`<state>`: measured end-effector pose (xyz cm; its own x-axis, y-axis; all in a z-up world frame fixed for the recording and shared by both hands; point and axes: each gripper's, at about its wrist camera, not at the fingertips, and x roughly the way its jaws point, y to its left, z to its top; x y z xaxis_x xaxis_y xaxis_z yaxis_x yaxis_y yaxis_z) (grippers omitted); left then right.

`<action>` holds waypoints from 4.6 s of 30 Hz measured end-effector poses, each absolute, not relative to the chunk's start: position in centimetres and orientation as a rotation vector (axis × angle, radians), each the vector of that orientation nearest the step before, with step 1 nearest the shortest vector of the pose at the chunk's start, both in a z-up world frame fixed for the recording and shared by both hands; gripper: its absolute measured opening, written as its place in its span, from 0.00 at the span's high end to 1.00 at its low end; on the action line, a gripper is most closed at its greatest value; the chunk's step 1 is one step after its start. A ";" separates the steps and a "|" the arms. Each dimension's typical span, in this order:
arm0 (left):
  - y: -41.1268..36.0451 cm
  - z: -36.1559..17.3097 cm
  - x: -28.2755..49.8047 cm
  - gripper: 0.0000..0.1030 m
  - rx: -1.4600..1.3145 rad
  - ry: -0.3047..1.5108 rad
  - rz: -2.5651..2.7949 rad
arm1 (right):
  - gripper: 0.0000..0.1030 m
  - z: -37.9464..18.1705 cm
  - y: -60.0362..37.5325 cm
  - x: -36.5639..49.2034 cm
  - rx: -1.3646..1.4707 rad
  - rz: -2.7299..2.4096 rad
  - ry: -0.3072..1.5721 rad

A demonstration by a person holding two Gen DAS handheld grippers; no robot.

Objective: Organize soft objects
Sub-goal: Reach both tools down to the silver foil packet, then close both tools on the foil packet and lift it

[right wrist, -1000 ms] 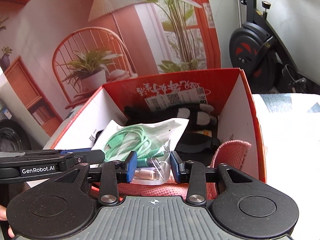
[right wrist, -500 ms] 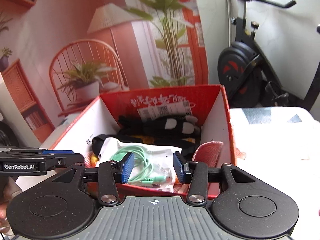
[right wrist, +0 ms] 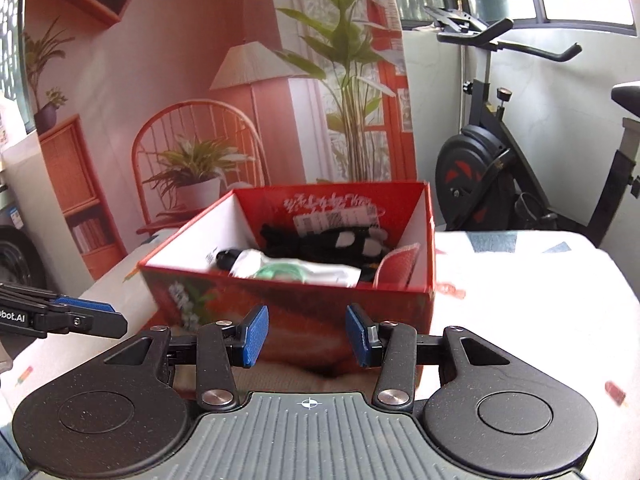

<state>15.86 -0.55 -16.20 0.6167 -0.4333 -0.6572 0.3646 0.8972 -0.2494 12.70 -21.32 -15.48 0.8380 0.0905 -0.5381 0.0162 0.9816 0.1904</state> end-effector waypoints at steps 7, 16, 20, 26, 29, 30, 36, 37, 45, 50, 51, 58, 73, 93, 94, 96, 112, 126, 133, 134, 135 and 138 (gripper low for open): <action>1.2 -20.6 13.4 0.55 -0.168 0.893 -0.401 | 0.60 -20.2 -18.0 9.9 0.201 0.096 0.704; 2.6 -23.6 12.6 0.55 -0.224 0.963 -0.330 | 0.61 -23.3 -18.1 8.6 0.266 0.061 0.780; 2.4 -24.0 12.3 0.55 -0.203 0.957 -0.331 | 0.61 -24.3 -20.1 7.9 0.323 -0.019 0.794; 2.1 -24.4 12.4 0.55 -0.194 0.958 -0.332 | 0.60 -25.4 -23.5 7.0 0.454 -0.153 0.795; 2.4 -24.3 12.4 0.55 -0.208 0.954 -0.322 | 0.59 -25.6 -23.4 6.9 0.465 -0.133 0.802; 2.5 -24.1 12.4 0.55 -0.215 0.951 -0.315 | 0.56 -25.6 -23.1 7.0 0.457 -0.118 0.808; 4.4 -23.7 12.5 0.55 -0.267 0.940 -0.253 | 0.51 -25.3 -21.4 7.5 0.407 -0.072 0.850; 4.7 -23.6 12.4 0.54 -0.276 0.940 -0.246 | 0.51 -25.3 -21.4 7.6 0.407 -0.074 0.852; 5.9 -24.1 12.6 0.49 -0.324 0.984 -0.202 | 0.47 -25.0 -21.2 7.5 0.434 -0.063 0.893; 4.7 -24.7 12.7 0.49 -0.280 1.013 -0.234 | 0.46 -25.0 -20.9 7.7 0.406 -0.068 0.906; 4.6 -24.7 12.8 0.49 -0.273 1.015 -0.233 | 0.46 -25.0 -20.9 7.7 0.403 -0.074 0.906; 4.5 -25.5 12.8 0.49 -0.276 1.029 -0.234 | 0.40 -25.1 -20.7 7.8 0.396 -0.059 0.907; 4.3 -25.7 12.8 0.45 -0.268 1.029 -0.245 | 0.35 -25.1 -19.6 8.1 0.397 0.021 0.914; 3.9 -25.6 12.7 0.41 -0.262 1.021 -0.276 | 0.35 -24.4 -16.9 9.6 0.307 0.134 0.963; 4.0 -25.6 12.6 0.41 -0.265 1.019 -0.276 | 0.35 -24.3 -16.8 9.6 0.305 0.142 0.966; 4.2 -25.5 12.6 0.41 -0.269 1.017 -0.271 | 0.35 -24.1 -16.6 9.7 0.302 0.158 0.971; 7.4 -23.2 11.8 0.41 -0.295 0.967 -0.269 | 0.37 -21.2 -14.4 9.8 0.185 0.288 0.937; 7.6 -15.5 12.7 0.41 -0.229 0.716 -0.368 | 0.62 -13.7 -15.3 12.8 0.011 0.296 0.724; 3.7 -9.2 18.7 0.41 -0.200 0.530 -0.370 | 0.62 -7.5 -17.2 16.9 -0.209 0.206 0.492; 3.2 -8.7 19.6 0.41 -0.203 0.518 -0.378 | 0.62 -7.1 -17.7 17.6 -0.241 0.183 0.467; 2.3 -8.4 20.8 0.41 -0.209 0.510 -0.384 | 0.62 -6.8 -18.2 18.2 -0.271 0.160 0.445; 0.3 -8.4 23.9 0.42 -0.218 0.508 -0.406 | 0.62 -7.1 -19.8 20.1 -0.346 0.100 0.403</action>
<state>23.90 0.25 -8.41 0.7969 -0.4280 -0.4263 0.3218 0.8980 -0.3000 20.10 -19.84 -7.13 0.9157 0.0272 -0.4009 -0.1634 0.9367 -0.3096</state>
